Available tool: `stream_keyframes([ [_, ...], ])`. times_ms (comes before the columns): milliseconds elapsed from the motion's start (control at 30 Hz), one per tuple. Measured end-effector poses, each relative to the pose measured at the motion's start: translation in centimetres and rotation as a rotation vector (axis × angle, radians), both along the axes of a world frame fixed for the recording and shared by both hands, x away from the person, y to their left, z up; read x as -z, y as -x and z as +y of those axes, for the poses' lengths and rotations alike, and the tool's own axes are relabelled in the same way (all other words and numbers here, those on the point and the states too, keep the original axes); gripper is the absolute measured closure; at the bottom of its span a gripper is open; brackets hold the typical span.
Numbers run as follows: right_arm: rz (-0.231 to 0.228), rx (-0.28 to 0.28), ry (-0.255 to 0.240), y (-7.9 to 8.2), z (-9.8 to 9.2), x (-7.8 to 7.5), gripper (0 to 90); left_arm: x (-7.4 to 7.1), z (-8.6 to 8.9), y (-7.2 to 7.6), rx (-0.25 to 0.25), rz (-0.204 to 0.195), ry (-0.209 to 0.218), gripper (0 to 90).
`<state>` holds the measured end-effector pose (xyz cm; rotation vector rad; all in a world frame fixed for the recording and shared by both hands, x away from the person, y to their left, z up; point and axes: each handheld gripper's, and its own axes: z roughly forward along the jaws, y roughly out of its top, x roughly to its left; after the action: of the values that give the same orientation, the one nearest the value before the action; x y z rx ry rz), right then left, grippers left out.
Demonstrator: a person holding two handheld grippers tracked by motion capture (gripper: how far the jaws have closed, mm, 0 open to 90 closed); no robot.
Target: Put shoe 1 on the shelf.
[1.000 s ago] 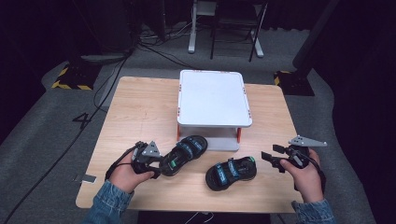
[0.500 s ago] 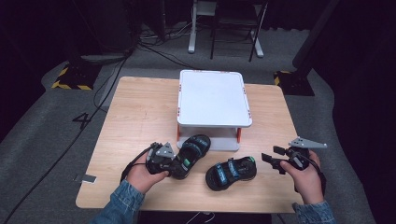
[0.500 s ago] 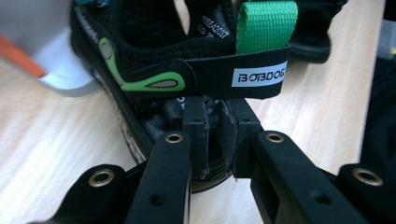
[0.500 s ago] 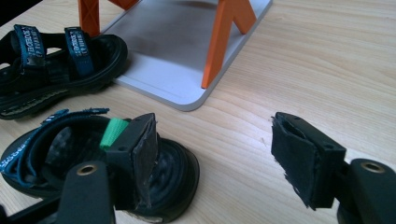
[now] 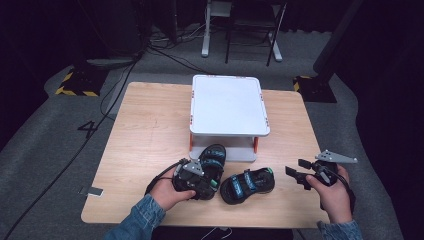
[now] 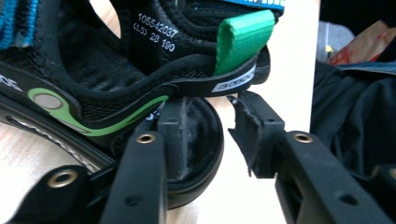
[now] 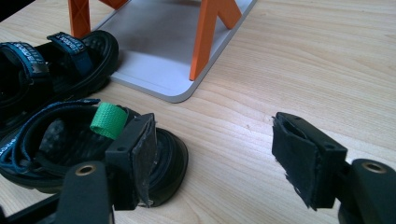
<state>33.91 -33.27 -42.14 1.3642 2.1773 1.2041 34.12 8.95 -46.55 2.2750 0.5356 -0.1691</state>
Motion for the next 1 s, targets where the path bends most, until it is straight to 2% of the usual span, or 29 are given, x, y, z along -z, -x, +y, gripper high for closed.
stream_keyframes([
  [100,-0.003,-0.005,0.000,-0.1,0.1,0.0,31.8,-0.2,0.1,0.8,0.026,-0.007,-0.021,51.9],
  [167,-0.004,-0.009,-0.003,-0.3,0.2,-0.1,31.8,-0.5,0.4,1.3,0.064,-0.041,-0.041,46.7],
  [200,-0.003,-0.011,-0.002,-0.4,0.3,-0.1,31.8,-0.6,0.6,1.4,0.074,-0.043,-0.049,46.4],
  [267,-0.003,-0.019,-0.003,-0.6,0.5,-0.1,31.7,-0.8,1.1,1.7,0.091,-0.042,-0.034,47.6],
  [367,0.001,-0.034,-0.001,-1.0,0.9,-0.1,31.8,-0.8,1.7,2.2,0.139,-0.004,-0.035,56.6],
  [467,0.005,-0.046,-0.001,-1.3,1.3,-0.1,31.7,-0.2,1.5,2.6,0.175,0.002,-0.062,60.1],
  [533,0.005,-0.055,-0.001,-1.5,1.6,-0.1,31.7,0.4,1.3,2.7,0.171,-0.013,-0.080,59.0],
  [667,0.006,-0.063,0.002,-1.7,1.9,0.0,31.7,1.2,1.1,2.4,0.145,-0.046,-0.080,59.4],
  [700,0.008,-0.064,0.001,-1.8,1.9,0.0,31.7,1.3,1.1,2.3,0.138,-0.047,-0.077,63.9],
  [767,0.004,-0.067,0.003,-1.8,2.0,0.0,31.7,1.2,1.0,2.2,0.138,-0.056,-0.078,67.0],
  [833,0.009,-0.067,0.003,-1.8,2.0,0.1,31.7,1.1,0.9,2.2,0.143,-0.086,-0.095,69.5],
  [933,0.012,-0.067,0.005,-1.7,2.0,0.1,31.7,1.2,0.7,1.9,0.114,-0.183,-0.127,68.8],
  [967,0.015,-0.063,0.005,-1.6,1.9,0.2,31.6,1.2,0.7,1.6,0.106,-0.201,-0.123,67.0],
  [1000,0.013,-0.063,0.007,-1.6,1.8,0.2,31.6,1.2,0.7,1.4,0.094,-0.197,-0.110,68.8],
])
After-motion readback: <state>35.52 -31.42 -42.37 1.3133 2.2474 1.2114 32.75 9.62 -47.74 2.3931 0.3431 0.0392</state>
